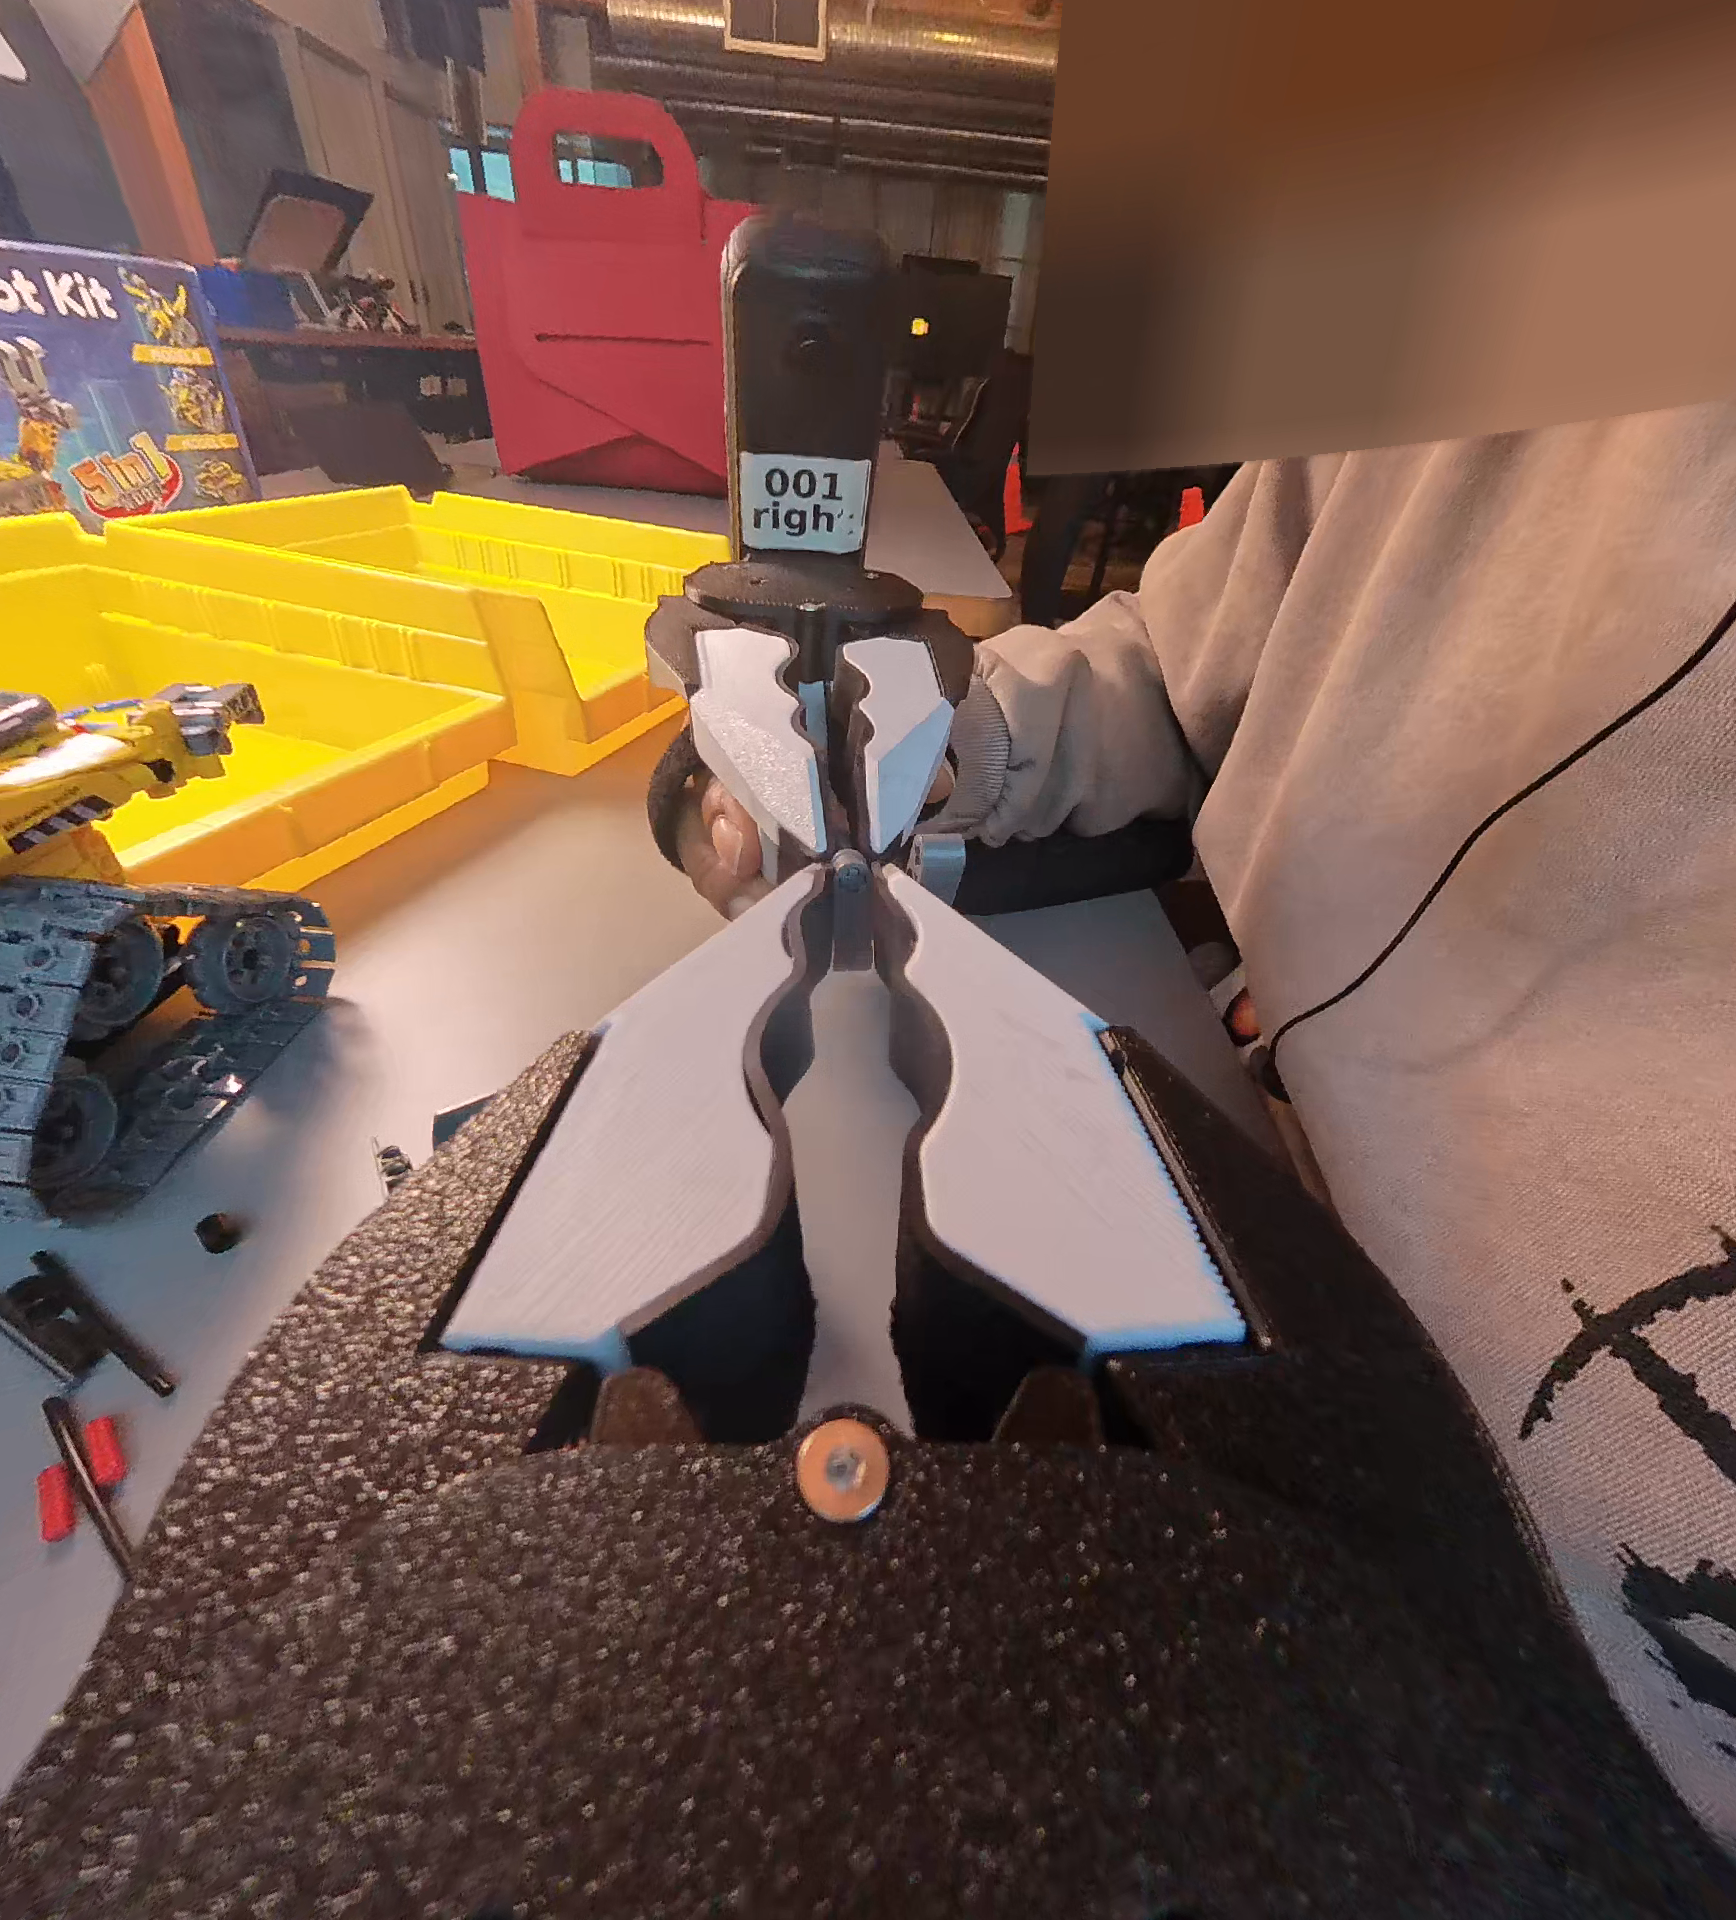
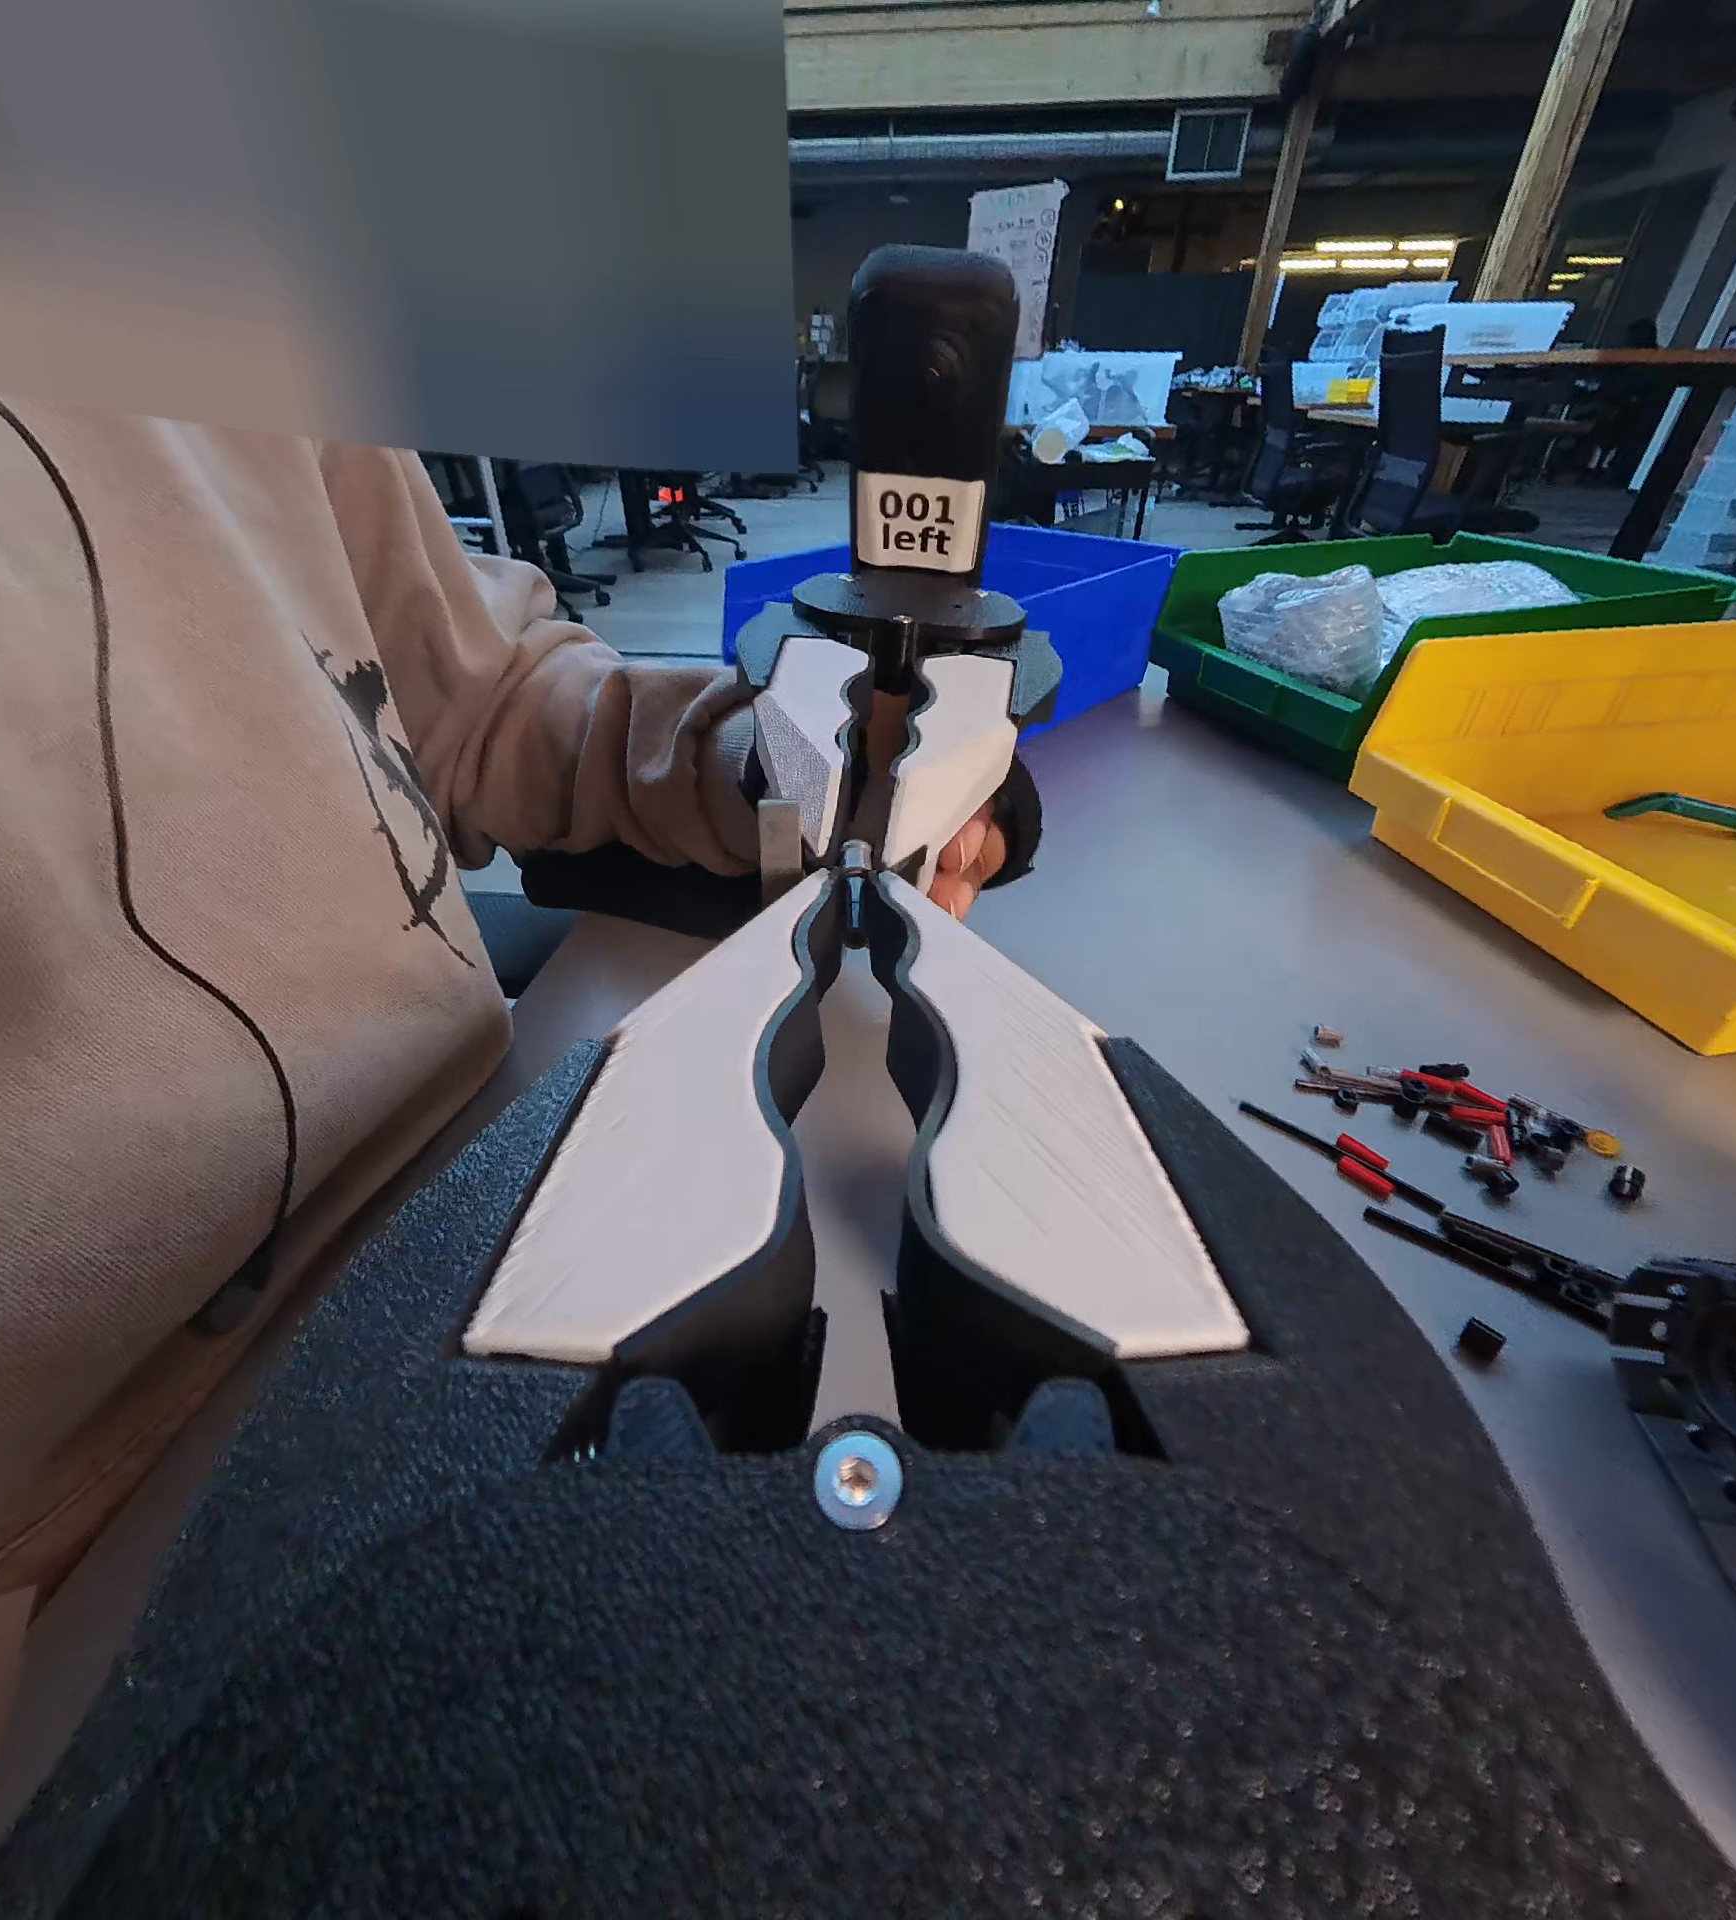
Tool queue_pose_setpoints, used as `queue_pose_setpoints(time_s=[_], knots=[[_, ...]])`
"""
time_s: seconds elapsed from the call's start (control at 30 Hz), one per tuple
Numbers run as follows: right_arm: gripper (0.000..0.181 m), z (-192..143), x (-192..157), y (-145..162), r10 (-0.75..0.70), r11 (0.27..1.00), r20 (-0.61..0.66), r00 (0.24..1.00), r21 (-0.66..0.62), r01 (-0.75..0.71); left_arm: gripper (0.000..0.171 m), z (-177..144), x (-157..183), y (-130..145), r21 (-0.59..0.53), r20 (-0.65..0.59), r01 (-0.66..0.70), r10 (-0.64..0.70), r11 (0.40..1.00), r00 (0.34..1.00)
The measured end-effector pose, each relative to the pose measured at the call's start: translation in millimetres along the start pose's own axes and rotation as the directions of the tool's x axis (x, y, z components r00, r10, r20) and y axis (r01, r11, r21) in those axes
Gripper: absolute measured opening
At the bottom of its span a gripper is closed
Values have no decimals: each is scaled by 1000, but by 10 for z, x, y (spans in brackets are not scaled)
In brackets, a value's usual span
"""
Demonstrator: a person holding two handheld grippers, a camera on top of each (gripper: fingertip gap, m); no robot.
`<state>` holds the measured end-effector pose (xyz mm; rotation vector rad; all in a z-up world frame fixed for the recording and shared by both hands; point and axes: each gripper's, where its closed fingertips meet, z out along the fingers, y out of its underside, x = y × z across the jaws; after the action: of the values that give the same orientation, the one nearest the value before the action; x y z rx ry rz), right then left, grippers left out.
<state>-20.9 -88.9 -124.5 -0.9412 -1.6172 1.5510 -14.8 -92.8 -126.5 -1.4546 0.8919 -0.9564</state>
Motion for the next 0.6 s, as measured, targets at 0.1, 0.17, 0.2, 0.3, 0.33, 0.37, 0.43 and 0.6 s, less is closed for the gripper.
queue_pose_setpoints(time_s=[0.1,0.17,0.2,0.3,0.33,0.37,0.43,0.6], knots=[[4,-17,-6,-97,-5,999,15,1000,36,4,4,-1,-4,-112,41,15,-23,22,999,1000],[4,-49,-6,-114,3,999,29,1000,40,-4,4,25,-4,-147,48,18,-27,27,998,999],[3,-62,-5,-99,1,999,29,1000,34,-2,5,38,-8,-137,39,18,-27,26,999,999],[3,-91,-33,-83,1,1000,37,999,27,-2,4,66,17,-123,22,7,-31,31,999,999],[4,-108,-66,-103,4,999,54,999,35,-6,4,80,46,-143,27,1,-36,36,999,999],[4,-128,-96,-114,3,999,63,998,36,-6,4,95,81,-160,29,-10,-44,44,999,999],[3,-341,51,-3,-5,1000,-10,1000,-10,4,4,-158,54,-502,214,-13,2,1,977,1000],[4,-408,59,92,-44,999,-111,993,-26,41,5,-310,-99,-348,133,103,-60,46,989,994]])
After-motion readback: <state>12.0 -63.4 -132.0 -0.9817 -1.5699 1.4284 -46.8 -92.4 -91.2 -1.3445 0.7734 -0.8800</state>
